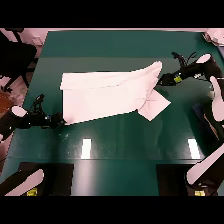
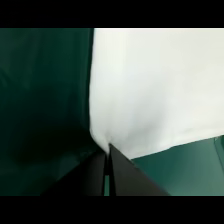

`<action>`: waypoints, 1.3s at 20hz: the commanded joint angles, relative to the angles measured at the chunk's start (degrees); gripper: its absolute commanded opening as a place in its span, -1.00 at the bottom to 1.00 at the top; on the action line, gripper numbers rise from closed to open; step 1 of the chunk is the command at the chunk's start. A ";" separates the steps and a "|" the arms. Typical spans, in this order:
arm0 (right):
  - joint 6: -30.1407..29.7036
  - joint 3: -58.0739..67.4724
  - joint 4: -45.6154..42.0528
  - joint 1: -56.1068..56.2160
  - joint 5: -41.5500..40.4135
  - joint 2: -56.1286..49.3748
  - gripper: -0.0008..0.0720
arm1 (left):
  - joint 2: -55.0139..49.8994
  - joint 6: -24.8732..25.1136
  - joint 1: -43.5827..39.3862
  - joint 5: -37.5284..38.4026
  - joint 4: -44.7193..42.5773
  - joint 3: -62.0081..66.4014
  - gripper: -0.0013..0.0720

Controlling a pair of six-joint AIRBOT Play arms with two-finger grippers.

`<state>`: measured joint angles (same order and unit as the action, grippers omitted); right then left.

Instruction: Fold the shirts.

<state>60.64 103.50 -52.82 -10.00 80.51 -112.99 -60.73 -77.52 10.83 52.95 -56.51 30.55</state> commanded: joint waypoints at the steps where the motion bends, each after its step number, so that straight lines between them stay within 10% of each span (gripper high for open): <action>1: 1.60 1.57 -1.18 -1.16 3.10 -1.95 0.59 | 0.04 0.33 -0.02 0.04 -0.07 0.07 -0.90; 24: -0.50 -6.99 3.04 1.77 1.46 -2.32 0.58 | 0.04 1.09 -0.02 0.28 0.09 0.07 -0.90; 26: -0.50 -6.99 2.99 1.79 1.20 -2.32 0.02 | 0.04 1.09 -0.02 0.50 0.07 0.07 -0.90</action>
<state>60.23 96.42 -50.00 -8.95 82.17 -115.39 -60.73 -76.44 10.83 53.15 -56.47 30.55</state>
